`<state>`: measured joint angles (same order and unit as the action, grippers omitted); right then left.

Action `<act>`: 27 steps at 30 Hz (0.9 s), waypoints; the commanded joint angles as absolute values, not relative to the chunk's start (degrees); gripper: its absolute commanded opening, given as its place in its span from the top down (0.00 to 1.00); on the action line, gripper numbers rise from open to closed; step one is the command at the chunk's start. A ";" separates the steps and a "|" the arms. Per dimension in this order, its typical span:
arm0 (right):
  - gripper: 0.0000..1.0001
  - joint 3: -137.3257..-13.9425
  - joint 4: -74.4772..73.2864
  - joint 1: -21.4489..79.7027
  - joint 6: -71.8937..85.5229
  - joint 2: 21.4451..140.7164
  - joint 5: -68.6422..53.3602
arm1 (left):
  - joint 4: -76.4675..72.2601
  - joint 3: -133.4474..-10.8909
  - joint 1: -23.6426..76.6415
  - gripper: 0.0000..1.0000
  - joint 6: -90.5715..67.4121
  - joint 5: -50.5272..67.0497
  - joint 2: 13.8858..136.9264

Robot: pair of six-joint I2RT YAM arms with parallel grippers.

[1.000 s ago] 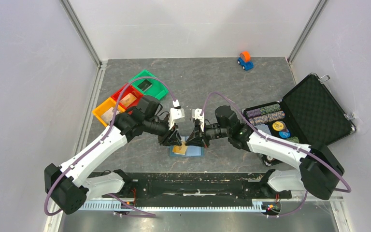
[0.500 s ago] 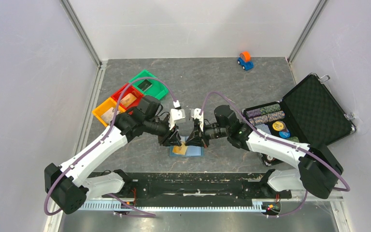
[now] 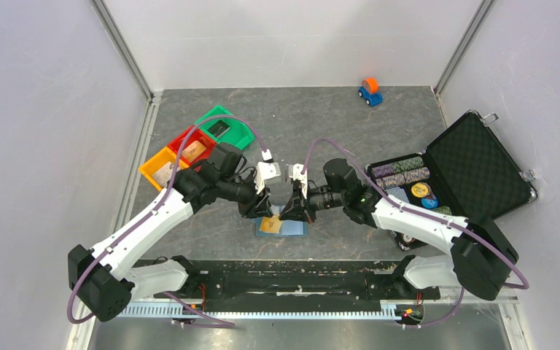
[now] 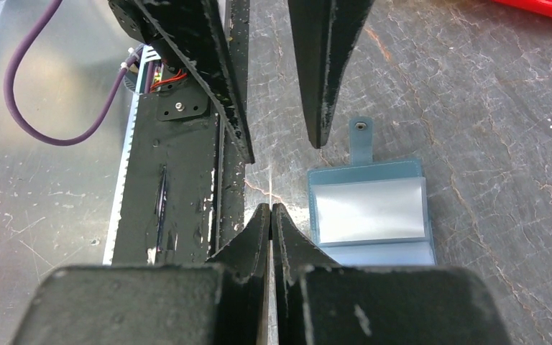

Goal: Take the credit cards out of the card holder
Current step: Place the credit card in the storage box.

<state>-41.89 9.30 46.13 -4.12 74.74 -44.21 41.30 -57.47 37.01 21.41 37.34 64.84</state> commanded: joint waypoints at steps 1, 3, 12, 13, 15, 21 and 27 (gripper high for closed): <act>1.00 -43.60 10.63 46.23 -5.00 72.70 -46.18 | 41.13 -58.62 36.83 0.59 22.15 35.51 64.81; 1.00 -43.59 10.58 46.24 -5.13 72.70 -46.79 | 40.88 -58.71 36.83 0.59 22.01 35.86 65.22; 1.00 -43.59 11.10 46.23 -4.67 72.67 -46.51 | 41.53 -58.80 36.83 0.65 23.43 40.06 65.64; 1.00 -43.59 11.17 46.23 -4.66 72.51 -46.33 | 41.82 -58.72 36.89 0.72 23.38 40.31 65.77; 1.00 -43.65 11.41 46.23 -4.52 72.41 -45.77 | 42.18 -58.71 36.91 0.91 23.20 40.97 66.04; 0.87 -43.68 11.79 46.08 -2.78 71.57 -41.74 | 39.47 -57.90 36.85 0.98 17.36 36.37 64.19; 0.51 -42.24 13.59 45.46 -0.09 66.27 -33.69 | 27.80 -54.47 34.85 0.98 4.13 20.35 58.77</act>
